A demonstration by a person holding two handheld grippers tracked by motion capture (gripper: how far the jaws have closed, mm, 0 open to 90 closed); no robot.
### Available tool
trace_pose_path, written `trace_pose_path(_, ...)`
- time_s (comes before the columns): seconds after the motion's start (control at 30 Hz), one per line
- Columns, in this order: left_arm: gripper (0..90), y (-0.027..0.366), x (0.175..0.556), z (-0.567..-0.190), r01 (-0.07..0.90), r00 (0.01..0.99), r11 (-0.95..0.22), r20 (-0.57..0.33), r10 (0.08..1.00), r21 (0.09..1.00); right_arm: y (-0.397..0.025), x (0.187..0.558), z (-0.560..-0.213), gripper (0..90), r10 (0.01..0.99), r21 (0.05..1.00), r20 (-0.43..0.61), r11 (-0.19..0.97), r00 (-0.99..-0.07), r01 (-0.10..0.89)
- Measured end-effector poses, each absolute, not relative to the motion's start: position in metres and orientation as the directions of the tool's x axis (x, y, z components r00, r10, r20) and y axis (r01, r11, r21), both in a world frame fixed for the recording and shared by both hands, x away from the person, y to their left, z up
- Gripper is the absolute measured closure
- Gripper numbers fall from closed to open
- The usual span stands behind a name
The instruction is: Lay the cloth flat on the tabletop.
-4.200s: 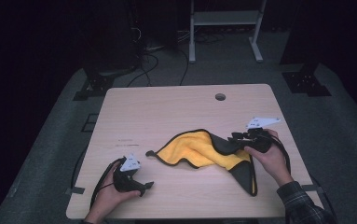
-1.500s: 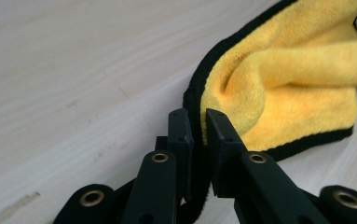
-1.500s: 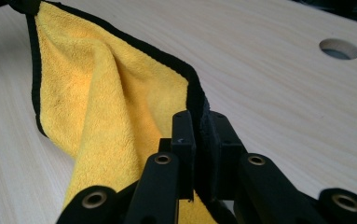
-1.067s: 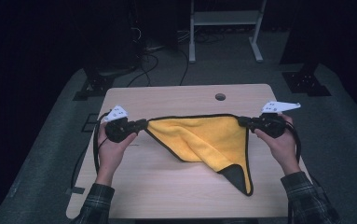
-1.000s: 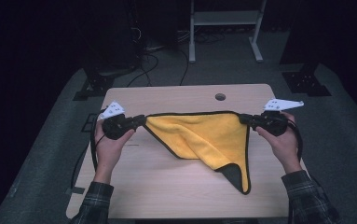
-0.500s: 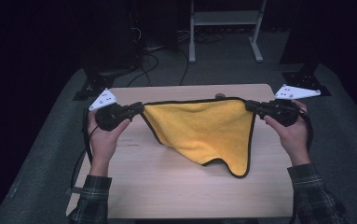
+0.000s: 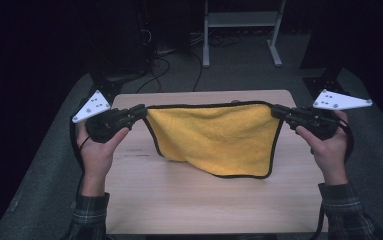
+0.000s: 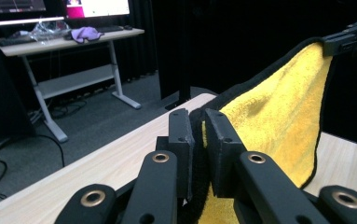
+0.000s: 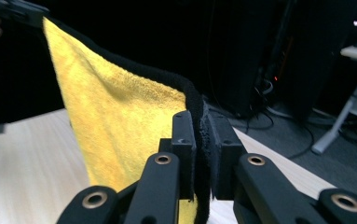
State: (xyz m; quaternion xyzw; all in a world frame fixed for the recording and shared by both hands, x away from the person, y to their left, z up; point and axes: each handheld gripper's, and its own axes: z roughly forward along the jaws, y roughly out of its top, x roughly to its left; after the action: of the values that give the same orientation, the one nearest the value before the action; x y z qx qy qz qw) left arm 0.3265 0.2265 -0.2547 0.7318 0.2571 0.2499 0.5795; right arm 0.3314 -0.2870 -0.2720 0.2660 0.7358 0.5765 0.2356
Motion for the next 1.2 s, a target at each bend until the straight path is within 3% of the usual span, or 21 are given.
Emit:
trace_pose_path(0.27,80.8,0.233,0.286,-0.237,0.025,0.772,-0.182,0.097,0.628,0.983,-0.292,0.287,-0.257,81.7,0.629,0.980,-0.078,0.191,-0.774,0.057)
trace_pose_path(0.6,80.7,0.244,0.239,-0.225,0.023,0.813,-0.195,0.095,0.574,0.981,-0.297,0.231,-0.244,81.6,0.565,0.978,-0.113,0.209,-0.818,0.010)
trace_pose_path(0.7,80.7,0.242,0.245,-0.240,0.075,0.817,-0.216,0.064,0.573,0.973,-0.297,0.235,-0.255,81.6,0.567,0.972,-0.096,0.229,-0.818,0.045)
trace_pose_path(0.87,80.7,0.236,0.282,-0.287,0.226,0.804,-0.247,-0.037,0.594,0.942,-0.295,0.271,-0.303,81.6,0.595,0.942,-0.022,0.282,-0.803,0.183)
trace_pose_path(1.2,80.6,0.231,0.321,-0.338,0.353,0.781,-0.286,-0.112,0.614,0.891,-0.289,0.312,-0.351,81.5,0.624,0.897,0.042,0.321,-0.780,0.305)
